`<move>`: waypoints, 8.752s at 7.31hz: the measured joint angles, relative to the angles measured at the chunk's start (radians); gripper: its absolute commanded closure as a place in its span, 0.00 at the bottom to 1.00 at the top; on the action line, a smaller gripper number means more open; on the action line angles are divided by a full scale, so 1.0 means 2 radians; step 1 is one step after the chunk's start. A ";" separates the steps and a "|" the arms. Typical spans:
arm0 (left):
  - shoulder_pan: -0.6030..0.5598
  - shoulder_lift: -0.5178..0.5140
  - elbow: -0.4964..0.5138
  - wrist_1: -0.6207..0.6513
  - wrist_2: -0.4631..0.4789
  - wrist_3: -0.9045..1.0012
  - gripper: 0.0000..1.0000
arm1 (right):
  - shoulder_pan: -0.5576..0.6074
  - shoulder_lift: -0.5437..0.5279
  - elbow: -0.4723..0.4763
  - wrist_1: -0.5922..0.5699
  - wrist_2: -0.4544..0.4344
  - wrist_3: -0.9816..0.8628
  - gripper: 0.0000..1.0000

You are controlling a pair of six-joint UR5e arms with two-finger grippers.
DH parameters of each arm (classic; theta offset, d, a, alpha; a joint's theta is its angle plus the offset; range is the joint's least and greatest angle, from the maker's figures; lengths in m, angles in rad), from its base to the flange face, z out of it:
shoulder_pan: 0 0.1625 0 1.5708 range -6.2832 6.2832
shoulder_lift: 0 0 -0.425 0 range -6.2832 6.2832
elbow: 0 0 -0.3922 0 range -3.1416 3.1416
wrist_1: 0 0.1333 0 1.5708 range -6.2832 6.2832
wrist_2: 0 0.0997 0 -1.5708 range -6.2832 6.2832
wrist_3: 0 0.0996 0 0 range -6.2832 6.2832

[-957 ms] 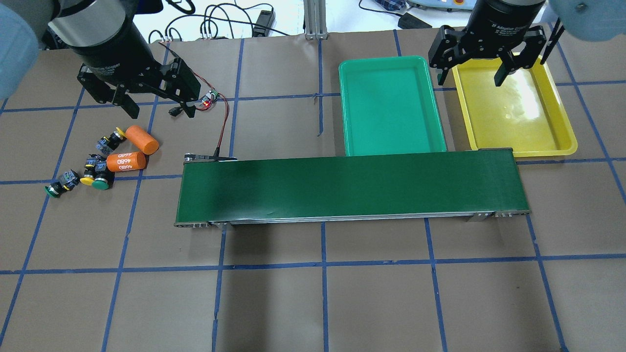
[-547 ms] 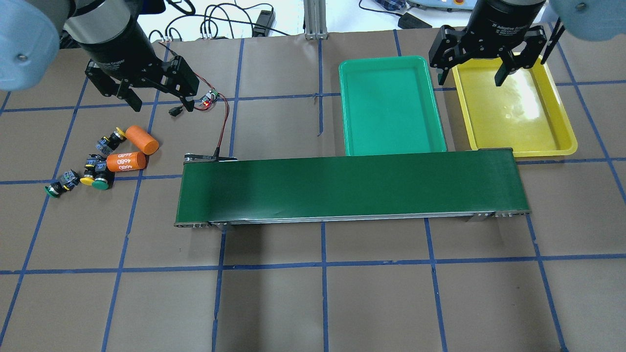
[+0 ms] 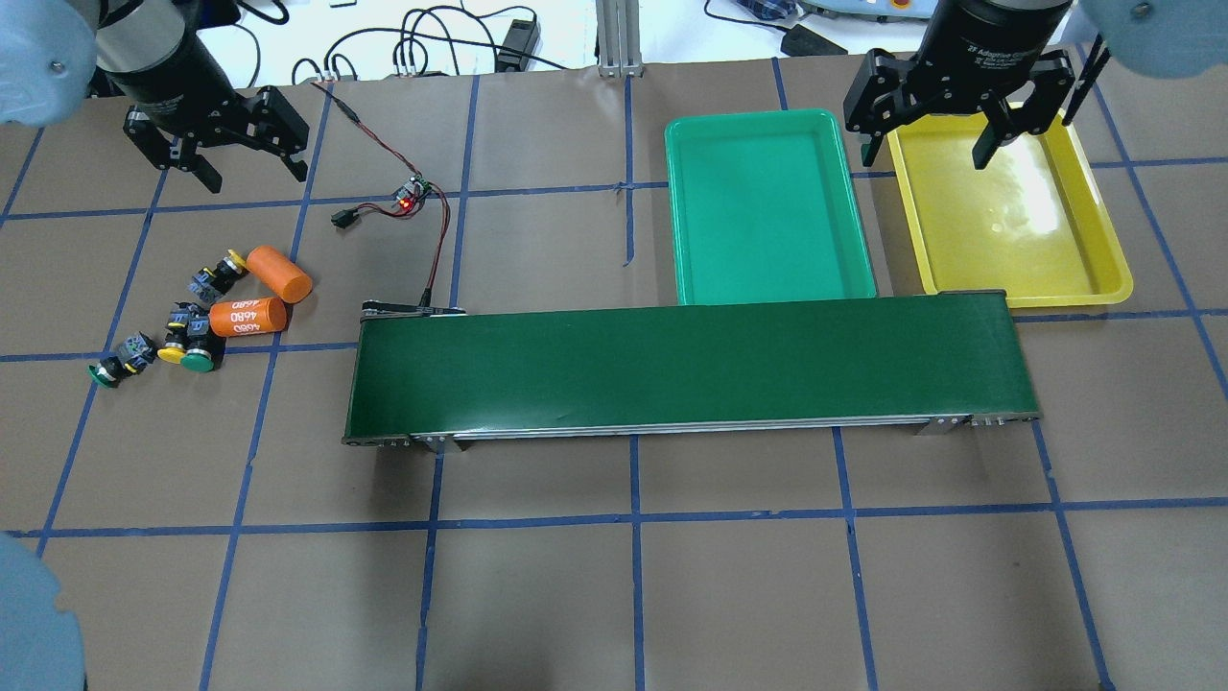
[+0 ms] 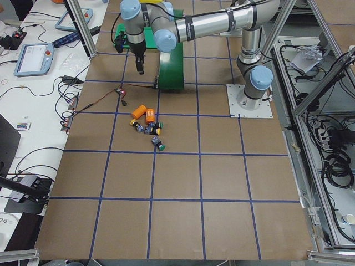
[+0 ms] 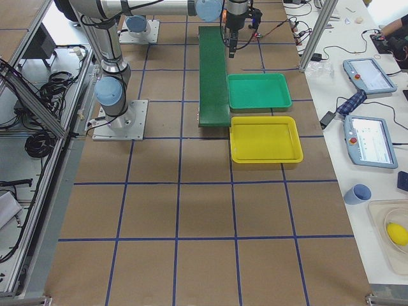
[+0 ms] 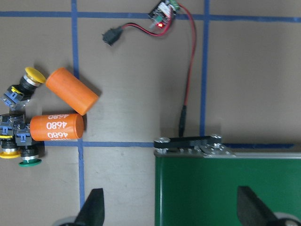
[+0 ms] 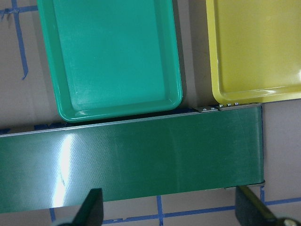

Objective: Sort buttons by color to trays

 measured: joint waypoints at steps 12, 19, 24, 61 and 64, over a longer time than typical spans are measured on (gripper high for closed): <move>0.041 -0.165 -0.014 0.098 0.036 -0.003 0.62 | -0.001 0.000 0.000 0.000 0.000 0.000 0.00; 0.020 -0.121 -0.005 0.070 0.023 0.024 0.90 | -0.002 0.000 0.000 0.000 0.000 0.000 0.00; -0.101 0.015 -0.085 -0.046 0.029 0.236 0.91 | 0.000 -0.001 0.000 -0.001 0.000 0.000 0.00; 0.069 -0.007 -0.199 0.215 0.000 0.773 1.00 | -0.002 -0.018 0.043 -0.008 -0.007 -0.039 0.00; -0.023 0.082 -0.259 0.208 0.003 0.759 1.00 | -0.002 -0.021 0.056 -0.011 -0.007 -0.183 0.00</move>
